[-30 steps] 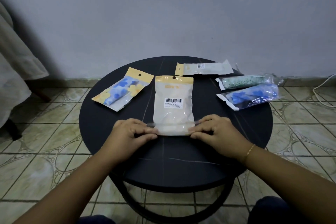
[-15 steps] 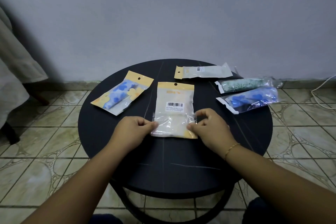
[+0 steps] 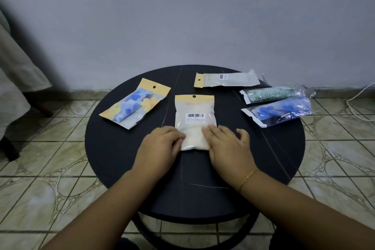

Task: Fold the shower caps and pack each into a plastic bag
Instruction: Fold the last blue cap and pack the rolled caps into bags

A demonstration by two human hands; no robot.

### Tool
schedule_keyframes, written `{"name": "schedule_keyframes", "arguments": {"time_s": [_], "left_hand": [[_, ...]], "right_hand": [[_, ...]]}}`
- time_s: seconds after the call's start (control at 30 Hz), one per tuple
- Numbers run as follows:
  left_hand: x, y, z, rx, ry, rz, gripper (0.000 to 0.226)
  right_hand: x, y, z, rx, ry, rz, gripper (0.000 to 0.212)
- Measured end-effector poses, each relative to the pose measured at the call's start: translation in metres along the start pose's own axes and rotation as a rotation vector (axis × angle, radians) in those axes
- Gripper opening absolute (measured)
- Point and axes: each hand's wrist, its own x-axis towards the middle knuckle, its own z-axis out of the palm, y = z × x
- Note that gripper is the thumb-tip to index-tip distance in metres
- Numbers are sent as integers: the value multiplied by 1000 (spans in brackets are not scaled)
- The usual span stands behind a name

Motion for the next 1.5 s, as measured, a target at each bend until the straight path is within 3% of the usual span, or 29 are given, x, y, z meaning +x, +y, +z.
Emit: {"name": "schedule_keyframes", "arguments": {"time_s": [0.13, 0.23, 0.3, 0.37, 0.4, 0.47, 0.5, 0.57, 0.67, 0.77, 0.83, 0.97, 1.07, 1.17, 1.37, 1.5], "left_hand": [[2, -2, -1, 68, -58, -203, 27], [8, -1, -5, 131, -175, -379, 35], [12, 1, -8, -25, -170, -508, 25], [18, 4, -13, -327, -86, -644, 21], [20, 8, -16, -503, -17, -689, 19], [25, 19, -23, -720, 160, -694, 20], [27, 26, -27, -720, 242, -643, 23], [28, 40, -32, -660, 325, -501, 27], [26, 52, -30, -544, 208, -359, 40], [23, 43, -21, -404, 31, -310, 40], [22, 31, -20, -414, -30, -285, 35], [28, -15, -27, -167, 14, -166, 21], [31, -57, -34, 115, -26, -317, 33], [28, -88, -35, 193, -137, -476, 39], [41, -92, -26, 305, -153, -502, 44], [58, -108, -24, 210, -167, -532, 46]], "right_hand": [[4, 3, 0, 19, -121, -31, 52], [3, 2, -4, 37, -133, 82, 50], [4, 1, -7, 32, -97, 141, 44], [8, -4, -9, 130, -67, 163, 37], [11, -7, -11, 255, -63, 188, 34], [21, -17, -19, 732, -72, 311, 24], [26, -23, -25, 1049, -104, 399, 21], [37, -32, -35, 1512, -229, 561, 36], [46, -31, -38, 1682, -383, 731, 48], [52, -24, -40, 1475, -358, 818, 25], [57, -12, -38, 1085, -223, 798, 33], [55, -15, -32, 396, -78, 469, 47], [58, -31, -14, 105, -45, 254, 43], [67, -46, 7, 36, -132, 108, 43], [105, -72, 24, 140, -182, 50, 53], [134, -93, 42, 168, -149, 72, 52]]}}
